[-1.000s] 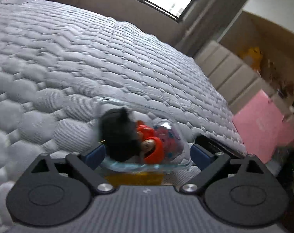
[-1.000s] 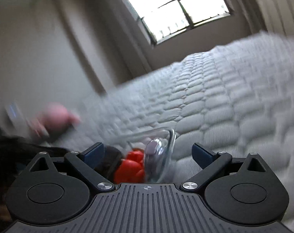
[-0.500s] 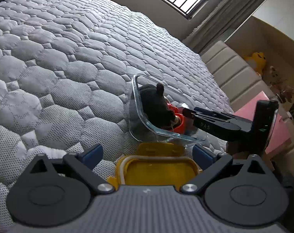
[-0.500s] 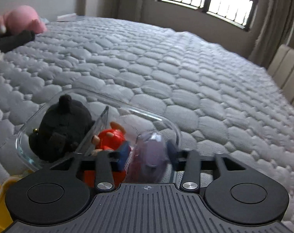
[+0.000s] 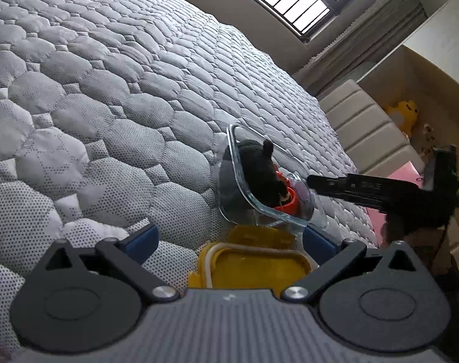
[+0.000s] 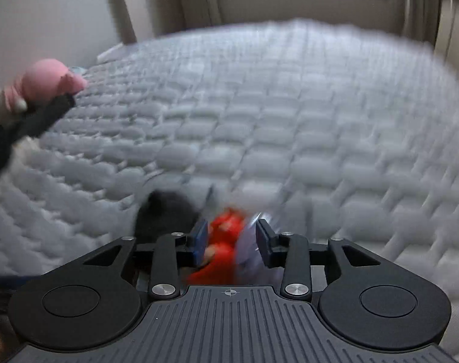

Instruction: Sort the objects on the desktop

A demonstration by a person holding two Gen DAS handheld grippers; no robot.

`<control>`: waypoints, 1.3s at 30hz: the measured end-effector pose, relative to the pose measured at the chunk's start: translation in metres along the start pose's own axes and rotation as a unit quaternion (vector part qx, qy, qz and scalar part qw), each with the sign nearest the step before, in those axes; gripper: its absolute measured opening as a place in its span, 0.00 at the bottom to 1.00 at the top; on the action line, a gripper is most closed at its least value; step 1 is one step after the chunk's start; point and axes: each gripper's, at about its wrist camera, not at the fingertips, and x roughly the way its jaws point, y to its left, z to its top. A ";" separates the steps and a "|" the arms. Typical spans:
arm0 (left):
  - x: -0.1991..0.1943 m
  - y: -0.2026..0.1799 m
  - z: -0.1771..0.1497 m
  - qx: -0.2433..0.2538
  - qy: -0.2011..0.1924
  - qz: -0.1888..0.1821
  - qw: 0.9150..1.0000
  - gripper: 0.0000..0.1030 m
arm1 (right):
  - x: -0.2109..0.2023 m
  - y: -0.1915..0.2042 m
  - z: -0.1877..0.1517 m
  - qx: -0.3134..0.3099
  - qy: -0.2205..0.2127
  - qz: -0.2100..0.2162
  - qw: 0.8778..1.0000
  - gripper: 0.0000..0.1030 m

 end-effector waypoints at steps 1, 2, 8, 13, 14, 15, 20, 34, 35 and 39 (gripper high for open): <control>0.000 -0.002 -0.001 0.005 0.003 -0.002 1.000 0.99 | 0.004 -0.001 0.002 0.009 0.016 0.001 1.000 0.36; 0.001 -0.003 -0.002 0.010 0.006 -0.003 1.000 0.99 | 0.007 0.002 0.001 -0.004 0.017 -0.015 1.000 0.36; 0.004 -0.008 -0.008 0.032 0.023 -0.004 0.999 0.99 | 0.018 0.008 0.001 -0.051 0.008 -0.058 0.997 0.73; 0.009 -0.007 -0.010 0.033 0.035 -0.003 0.999 0.99 | 0.037 -0.009 0.001 -0.015 0.035 -0.052 0.998 0.69; 0.010 -0.007 -0.011 0.033 0.037 -0.003 0.999 0.99 | 0.037 -0.012 0.001 -0.005 0.034 -0.043 0.998 0.62; 0.011 -0.007 -0.011 0.034 0.039 -0.002 0.999 0.99 | 0.037 -0.014 0.001 0.000 0.032 -0.038 0.999 0.61; 0.017 -0.007 -0.013 0.033 0.046 0.002 0.998 1.00 | 0.035 0.018 -0.012 -0.106 0.001 -0.094 0.990 0.51; 0.011 -0.034 -0.028 0.080 0.080 -0.001 0.994 0.99 | -0.054 -0.028 -0.067 -0.005 -0.062 0.001 0.998 0.67; 0.010 -0.043 -0.031 0.097 0.081 -0.004 0.992 0.99 | -0.063 -0.035 -0.084 0.012 -0.053 0.020 0.998 0.68; 0.011 -0.082 -0.044 0.169 0.076 0.019 0.983 1.00 | -0.087 -0.068 -0.145 0.103 -0.024 0.076 0.992 0.69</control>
